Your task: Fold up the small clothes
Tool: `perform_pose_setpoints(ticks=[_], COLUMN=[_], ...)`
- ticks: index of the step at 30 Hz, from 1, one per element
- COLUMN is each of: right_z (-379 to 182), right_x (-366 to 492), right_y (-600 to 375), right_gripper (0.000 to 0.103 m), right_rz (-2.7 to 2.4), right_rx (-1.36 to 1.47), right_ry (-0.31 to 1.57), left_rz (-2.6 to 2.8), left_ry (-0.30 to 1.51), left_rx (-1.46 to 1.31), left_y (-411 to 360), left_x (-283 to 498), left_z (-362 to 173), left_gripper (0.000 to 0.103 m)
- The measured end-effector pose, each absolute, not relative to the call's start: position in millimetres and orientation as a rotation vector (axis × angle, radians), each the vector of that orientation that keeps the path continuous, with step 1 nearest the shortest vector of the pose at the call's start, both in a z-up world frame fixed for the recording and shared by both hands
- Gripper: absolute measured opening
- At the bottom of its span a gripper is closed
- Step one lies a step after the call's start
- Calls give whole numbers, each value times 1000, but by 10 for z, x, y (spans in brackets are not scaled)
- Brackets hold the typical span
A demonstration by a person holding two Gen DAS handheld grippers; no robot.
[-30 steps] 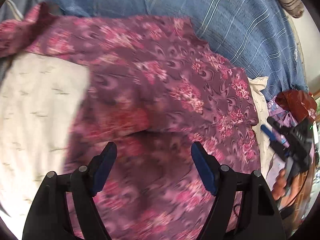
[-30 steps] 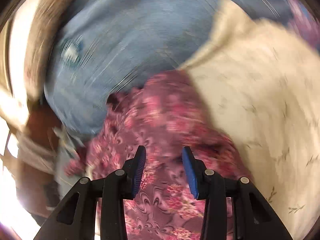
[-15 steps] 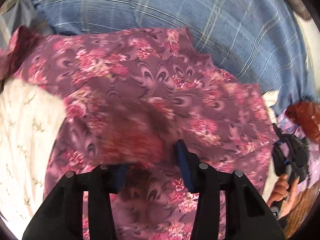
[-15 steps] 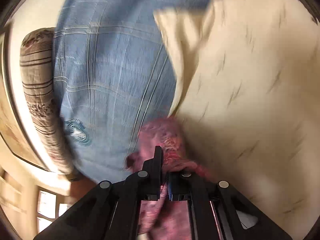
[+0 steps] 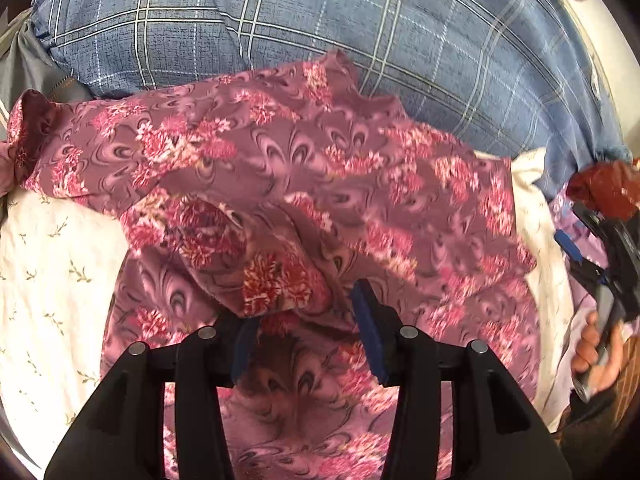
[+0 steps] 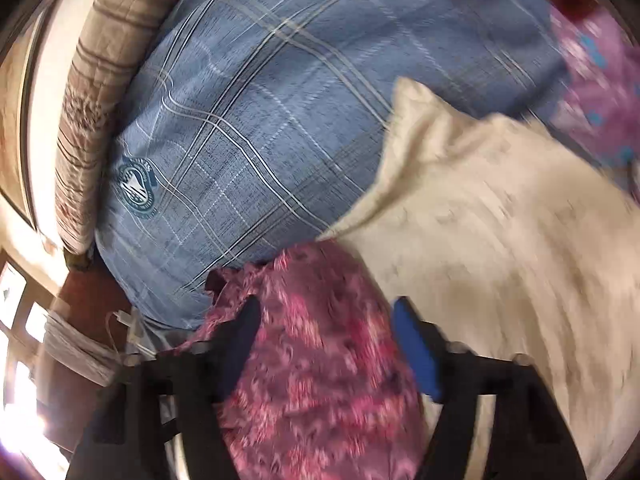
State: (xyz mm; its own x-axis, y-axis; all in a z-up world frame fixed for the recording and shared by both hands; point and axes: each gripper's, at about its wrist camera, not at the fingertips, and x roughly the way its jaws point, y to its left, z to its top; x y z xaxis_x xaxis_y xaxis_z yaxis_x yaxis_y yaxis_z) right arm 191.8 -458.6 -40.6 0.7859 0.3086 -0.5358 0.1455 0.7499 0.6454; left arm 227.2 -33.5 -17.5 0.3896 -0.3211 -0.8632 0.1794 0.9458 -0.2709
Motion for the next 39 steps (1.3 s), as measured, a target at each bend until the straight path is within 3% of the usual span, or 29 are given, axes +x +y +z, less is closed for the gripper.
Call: perform_pose_setpoints(ticks=[4, 6, 7, 8, 9, 12, 16, 17, 18, 19, 23, 26, 27, 29, 30, 32, 33, 39], right_z=[-533, -725, -838, -888, -902, -572, -995, -985, -910, -816, -477, -480, -571, -938, -1078, -994, -952, -411], right_x=[2608, 2797, 2890, 2956, 2963, 2772, 3050, 3005, 2923, 2820, 2333, 2150, 2139, 2169, 2191, 2075, 2035, 1537], right_y=[-4388, -4333, -4277, -4207, -4158, -4214, -4414, -4437, -4470, -4515, -4596, -4474, -4435, -4417, -4401, -4518, -4539, -4426], right_gripper=[70, 63, 56, 19, 8, 8, 9, 11, 21, 23, 25, 24, 19, 18, 7, 6, 13, 23], right_rz=[47, 69, 107, 140, 166, 118, -22, -14, -2, 1, 79, 171, 185, 115, 94, 93, 93, 56], right_rx=[576, 576, 585, 578, 551, 486, 432, 440, 462, 490, 523, 521, 526, 518, 531, 608, 643, 504], right_ry=[783, 835, 870, 904, 924, 733, 964, 938, 898, 864, 730, 738, 770, 905, 942, 896, 898, 827], left_rz=[-307, -310, -310, -315, -319, -286, -211, -208, -211, -217, -272, -304, -306, -292, -276, -268, -283, -256], left_ry=[1136, 1133, 1136, 1135, 1122, 1082, 1168, 1176, 1144, 1141, 1101, 1080, 1100, 1168, 1164, 1095, 1107, 1072], left_rx=[-127, -133, -136, -145, -155, -117, -53, -57, -63, -72, -207, -243, -222, -143, -89, 39, 62, -83], left_y=[-373, -294, -280, -282, -260, -273, -393, -387, -370, -345, -161, -181, -253, -449, -540, -657, -666, 32], left_x=[2396, 2399, 2401, 2423, 2434, 2488, 2671, 2681, 2647, 2621, 2477, 2405, 2399, 2409, 2370, 2245, 2205, 2038], left_z=[-168, -142, -139, -133, -107, -100, -454, -513, -475, -432, -179, -105, -175, -393, -454, -391, -360, 39], left_gripper=[47, 47, 47, 47, 47, 54, 55, 55, 55, 55, 55, 55, 55, 55, 55, 56, 56, 57])
